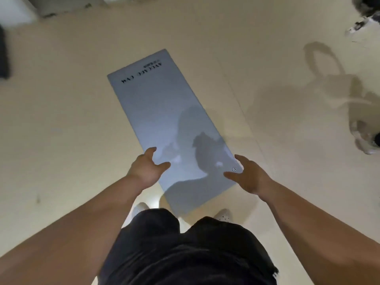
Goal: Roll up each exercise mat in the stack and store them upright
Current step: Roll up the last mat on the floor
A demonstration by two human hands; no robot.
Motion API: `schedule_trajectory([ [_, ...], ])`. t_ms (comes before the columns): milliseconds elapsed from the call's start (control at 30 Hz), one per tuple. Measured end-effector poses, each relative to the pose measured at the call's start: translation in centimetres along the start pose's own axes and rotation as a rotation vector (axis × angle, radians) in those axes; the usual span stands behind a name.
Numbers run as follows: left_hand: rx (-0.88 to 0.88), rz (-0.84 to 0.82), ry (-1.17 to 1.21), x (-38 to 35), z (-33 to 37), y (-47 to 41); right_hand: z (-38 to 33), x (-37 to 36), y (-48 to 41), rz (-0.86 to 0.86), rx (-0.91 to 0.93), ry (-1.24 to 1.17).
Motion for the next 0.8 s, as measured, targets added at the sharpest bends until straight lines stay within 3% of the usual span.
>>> schedule_trajectory([
  [167, 0.097, 0.031, 0.155, -4.2, -2.7, 2.9, 0.6, -0.8, -1.6, -0.078, 0.023, 0.062],
  [367, 0.156, -0.021, 0.201, -11.8, -7.5, 0.4, 4.1, -6.7, -5.1, -0.123, 0.011, 0.198],
  [533, 0.212, -0.064, 0.207, -20.3, -10.7, -6.3, 9.0, -13.0, -13.0, -0.202, 0.091, 0.333],
  [800, 0.215, -0.049, 0.192, -37.8, -13.4, -20.7, 22.4, -20.8, -30.1, -0.258, 0.099, 0.397],
])
Point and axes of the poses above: each hand's wrist, its own y-axis away from the middle knuckle, its own x-axis out of the back of the hand, z = x × y, the point moved 4 cm from there along -y, towards the middle knuckle, and after that the axes turned 13 degrees about -y, right-handed, at the moved point
